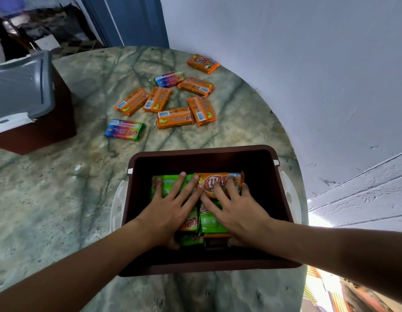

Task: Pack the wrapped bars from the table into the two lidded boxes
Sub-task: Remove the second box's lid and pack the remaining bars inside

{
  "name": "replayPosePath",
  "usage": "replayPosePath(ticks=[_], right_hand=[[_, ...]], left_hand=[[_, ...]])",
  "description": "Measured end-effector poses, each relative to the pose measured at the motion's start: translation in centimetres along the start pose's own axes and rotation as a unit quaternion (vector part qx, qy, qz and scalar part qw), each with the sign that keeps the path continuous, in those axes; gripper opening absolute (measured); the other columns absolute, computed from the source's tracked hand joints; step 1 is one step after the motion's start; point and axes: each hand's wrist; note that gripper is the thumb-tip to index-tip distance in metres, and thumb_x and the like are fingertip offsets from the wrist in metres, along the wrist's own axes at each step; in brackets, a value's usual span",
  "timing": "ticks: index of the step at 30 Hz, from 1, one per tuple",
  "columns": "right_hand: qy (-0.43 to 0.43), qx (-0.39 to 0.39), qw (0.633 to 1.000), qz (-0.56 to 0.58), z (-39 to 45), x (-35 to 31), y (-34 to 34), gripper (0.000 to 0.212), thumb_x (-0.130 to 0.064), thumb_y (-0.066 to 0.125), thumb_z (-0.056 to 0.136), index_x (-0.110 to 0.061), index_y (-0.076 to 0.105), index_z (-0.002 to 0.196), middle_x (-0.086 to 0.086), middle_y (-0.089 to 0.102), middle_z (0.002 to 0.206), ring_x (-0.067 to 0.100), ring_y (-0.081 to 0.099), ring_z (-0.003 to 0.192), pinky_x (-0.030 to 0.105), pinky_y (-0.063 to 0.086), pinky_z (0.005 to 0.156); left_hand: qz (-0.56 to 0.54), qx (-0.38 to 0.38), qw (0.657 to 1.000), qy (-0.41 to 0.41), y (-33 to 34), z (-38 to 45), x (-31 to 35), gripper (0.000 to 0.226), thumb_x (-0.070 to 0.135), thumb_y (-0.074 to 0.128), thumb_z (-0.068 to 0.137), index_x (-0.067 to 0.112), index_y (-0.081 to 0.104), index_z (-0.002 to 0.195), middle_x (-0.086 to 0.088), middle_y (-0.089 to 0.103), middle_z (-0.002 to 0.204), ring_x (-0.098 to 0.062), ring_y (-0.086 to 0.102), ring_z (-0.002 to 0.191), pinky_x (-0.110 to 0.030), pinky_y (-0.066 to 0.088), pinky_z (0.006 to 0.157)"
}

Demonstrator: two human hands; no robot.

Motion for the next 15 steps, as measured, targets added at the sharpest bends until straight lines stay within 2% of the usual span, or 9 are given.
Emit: replayPosePath(ticks=[3,4,7,8,9,12,13,14,15], right_hand=[[-0.002,-0.008,1.0,0.003,0.03,0.09,-0.14,0.121,-0.055,0.073,0.072,-0.01,-0.008,0.15,0.03,0.008,0.151,0.054,0.016,0.135,0.068,0.033,0.099],[-0.001,-0.009,1.0,0.003,0.02,0.12,-0.14,0.121,-0.055,0.073,0.072,-0.011,-0.008,0.15,0.03,0.008,0.151,0.054,0.016,0.135,0.068,0.033,0.099],[0.011,-0.008,1.0,-0.003,-0.05,0.05,-0.29,0.121,-0.054,0.076,0.068,-0.012,-0.001,0.151,0.029,0.017,0.149,0.053,0.023,0.133,0.066,0.037,0.096],[0.012,-0.009,1.0,-0.001,0.0,0.01,-0.24,0.119,-0.053,0.076,0.067,-0.013,0.003,0.151,0.029,0.02,0.148,0.052,0.026,0.131,0.065,0.038,0.095],[0.012,-0.007,1.0,0.001,0.06,0.01,-0.18,0.117,-0.052,0.077,0.065,-0.014,0.007,0.15,0.028,0.025,0.146,0.051,0.03,0.129,0.065,0.039,0.094],[0.032,0.001,0.999,0.004,0.09,0.09,-0.38,0.117,-0.052,0.081,0.056,-0.016,0.018,0.148,0.023,0.036,0.14,0.045,0.04,0.122,0.061,0.044,0.089],[0.036,0.001,0.999,0.005,0.07,0.1,-0.47,0.117,-0.052,0.081,0.057,-0.017,0.016,0.148,0.022,0.035,0.141,0.044,0.039,0.122,0.06,0.044,0.09],[0.037,0.005,0.999,0.005,0.1,0.07,-0.62,0.117,-0.051,0.081,0.059,-0.018,0.013,0.148,0.022,0.031,0.143,0.043,0.036,0.125,0.059,0.043,0.091],[0.04,0.007,0.999,0.011,0.27,0.0,-0.7,0.118,-0.051,0.08,0.062,-0.018,0.007,0.149,0.023,0.025,0.145,0.043,0.032,0.127,0.058,0.042,0.092]], left_hand=[[0.005,0.004,1.0,-0.022,-0.24,0.12,0.34,0.14,0.059,0.072,0.067,0.006,-0.038,0.136,-0.014,-0.043,0.145,-0.039,-0.033,0.137,-0.072,0.007,0.106],[0.009,0.012,1.0,-0.015,-0.35,0.06,0.32,0.141,0.057,0.075,0.065,0.005,-0.033,0.139,-0.015,-0.037,0.148,-0.04,-0.026,0.14,-0.073,0.012,0.106],[0.03,0.033,0.999,-0.009,-0.12,-0.23,-0.16,0.151,0.054,0.088,0.032,0.001,0.007,0.147,-0.021,0.016,0.156,-0.044,0.022,0.14,-0.073,0.04,0.088],[0.024,0.039,0.999,-0.021,0.31,-0.23,-0.31,0.151,0.053,0.089,0.025,0.002,0.013,0.146,-0.02,0.024,0.154,-0.043,0.029,0.138,-0.072,0.043,0.085],[0.023,0.03,0.999,-0.027,0.45,-0.23,-0.21,0.152,0.052,0.089,0.026,0.003,0.01,0.146,-0.019,0.02,0.155,-0.043,0.026,0.139,-0.072,0.041,0.087],[0.031,0.049,0.998,-0.016,0.53,0.1,0.16,0.142,0.061,0.078,0.054,0.013,-0.022,0.143,-0.018,-0.019,0.155,-0.04,-0.009,0.144,-0.071,0.022,0.104],[0.031,0.046,0.998,-0.027,0.25,0.08,0.28,0.139,0.066,0.073,0.057,0.013,-0.023,0.144,-0.019,-0.022,0.155,-0.039,-0.012,0.144,-0.07,0.02,0.105],[0.033,0.04,0.998,-0.038,-0.04,0.0,0.37,0.14,0.069,0.072,0.053,0.01,-0.013,0.147,-0.023,-0.011,0.157,-0.041,-0.002,0.145,-0.071,0.025,0.102],[0.031,0.03,0.998,-0.054,-0.18,0.0,0.44,0.143,0.07,0.075,0.043,0.005,0.004,0.148,-0.027,0.009,0.156,-0.043,0.016,0.143,-0.071,0.035,0.095]])
Point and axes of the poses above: each hand's wrist, its own z-axis towards the middle knuckle, its own y-axis out of the palm, x = y × z
